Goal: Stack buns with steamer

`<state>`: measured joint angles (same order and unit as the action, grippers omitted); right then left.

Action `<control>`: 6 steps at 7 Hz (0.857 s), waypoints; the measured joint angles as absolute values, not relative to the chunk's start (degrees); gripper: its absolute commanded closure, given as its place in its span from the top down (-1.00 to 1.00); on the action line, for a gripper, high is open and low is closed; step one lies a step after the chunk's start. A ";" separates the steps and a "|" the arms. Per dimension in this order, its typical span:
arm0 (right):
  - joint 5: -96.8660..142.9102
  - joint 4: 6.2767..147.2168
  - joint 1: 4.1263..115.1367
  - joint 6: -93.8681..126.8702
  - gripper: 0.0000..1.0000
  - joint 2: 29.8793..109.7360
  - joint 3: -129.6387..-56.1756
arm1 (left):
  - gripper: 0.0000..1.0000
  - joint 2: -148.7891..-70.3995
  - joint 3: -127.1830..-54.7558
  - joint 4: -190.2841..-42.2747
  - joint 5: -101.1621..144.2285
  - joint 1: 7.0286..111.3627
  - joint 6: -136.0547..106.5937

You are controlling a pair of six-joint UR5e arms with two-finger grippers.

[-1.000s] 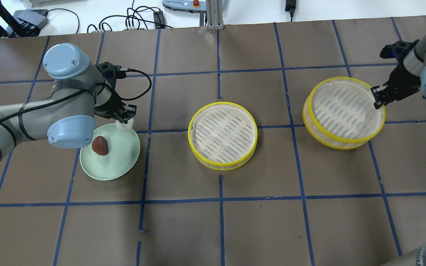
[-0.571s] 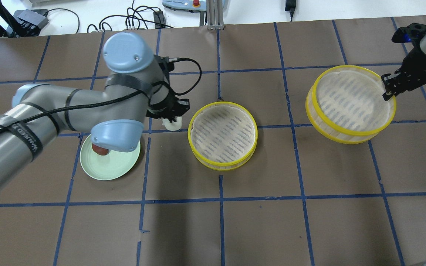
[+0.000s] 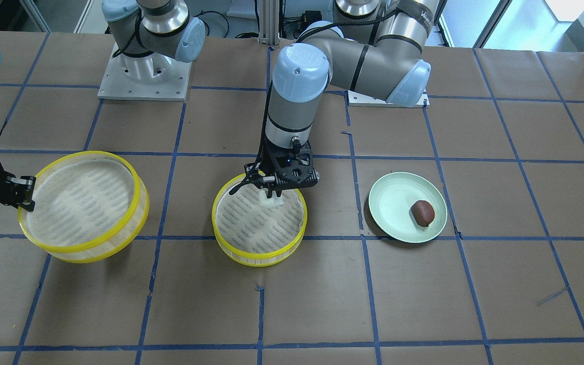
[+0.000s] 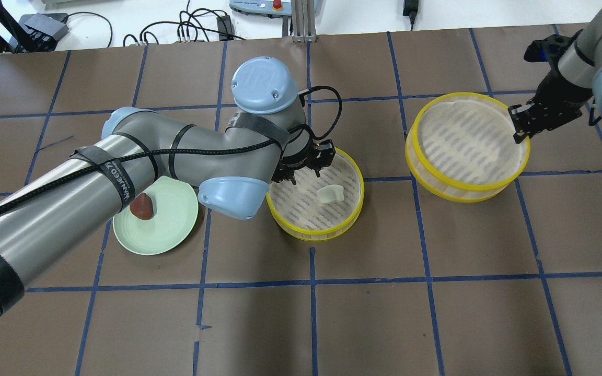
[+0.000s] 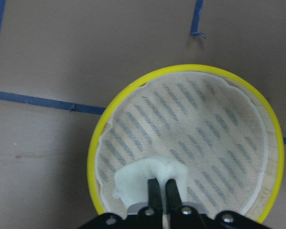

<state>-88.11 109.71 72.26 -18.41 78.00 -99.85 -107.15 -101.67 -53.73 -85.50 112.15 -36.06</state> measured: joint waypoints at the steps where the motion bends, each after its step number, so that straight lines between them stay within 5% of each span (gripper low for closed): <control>1: -88.06 110.31 75.84 -11.89 -0.86 77.85 -100.18 | 1.00 -107.02 -101.77 -53.87 -86.08 112.00 -34.00; 6: -88.89 114.52 96.38 16.00 -0.84 76.24 -100.83 | 1.00 -101.75 -108.05 -54.44 -95.18 87.65 12.57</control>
